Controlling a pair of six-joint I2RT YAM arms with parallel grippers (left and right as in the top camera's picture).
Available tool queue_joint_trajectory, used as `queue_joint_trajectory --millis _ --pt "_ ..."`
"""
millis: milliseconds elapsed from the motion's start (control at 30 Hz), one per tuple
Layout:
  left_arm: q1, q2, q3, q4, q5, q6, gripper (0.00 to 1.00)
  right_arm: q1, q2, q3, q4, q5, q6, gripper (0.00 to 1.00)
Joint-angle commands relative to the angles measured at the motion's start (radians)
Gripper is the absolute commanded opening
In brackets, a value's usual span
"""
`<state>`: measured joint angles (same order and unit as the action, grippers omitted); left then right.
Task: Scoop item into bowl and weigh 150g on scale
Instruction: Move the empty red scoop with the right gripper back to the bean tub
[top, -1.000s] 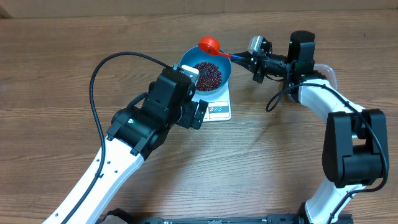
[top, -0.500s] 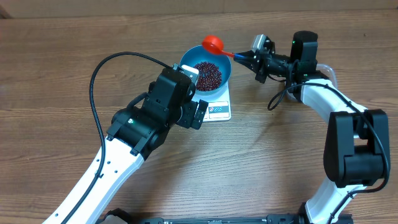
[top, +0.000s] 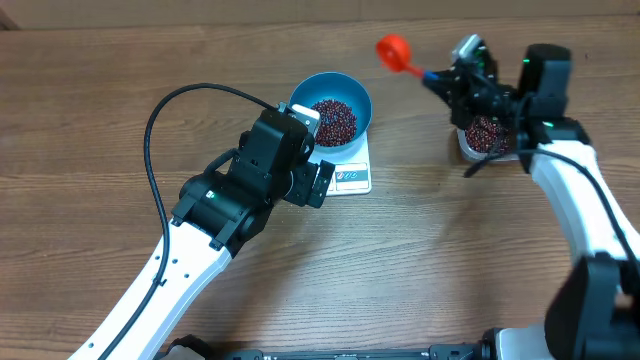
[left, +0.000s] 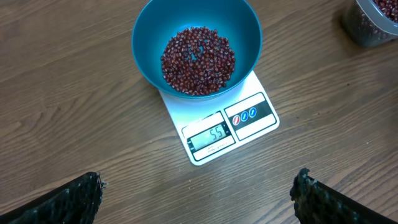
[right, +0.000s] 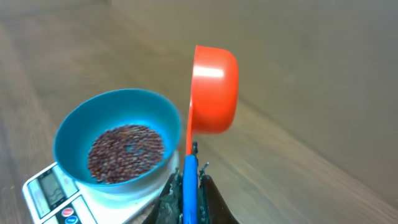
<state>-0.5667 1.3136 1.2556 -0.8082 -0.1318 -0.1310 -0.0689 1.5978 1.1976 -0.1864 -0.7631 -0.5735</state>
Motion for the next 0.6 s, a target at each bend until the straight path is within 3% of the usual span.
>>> queue_joint_trajectory --millis 0,233,567 --pt "0.005 -0.011 0.016 0.0 -0.009 0.004 1.0 -0.027 -0.087 0.001 -0.039 0.165 0.055 0.04" --pt "0.005 -0.011 0.016 0.0 -0.009 0.004 1.0 -0.051 -0.169 0.001 -0.276 0.641 0.054 0.04" --pt "0.005 -0.011 0.016 0.0 -0.009 0.004 1.0 -0.051 -0.168 0.001 -0.441 0.888 0.054 0.04"
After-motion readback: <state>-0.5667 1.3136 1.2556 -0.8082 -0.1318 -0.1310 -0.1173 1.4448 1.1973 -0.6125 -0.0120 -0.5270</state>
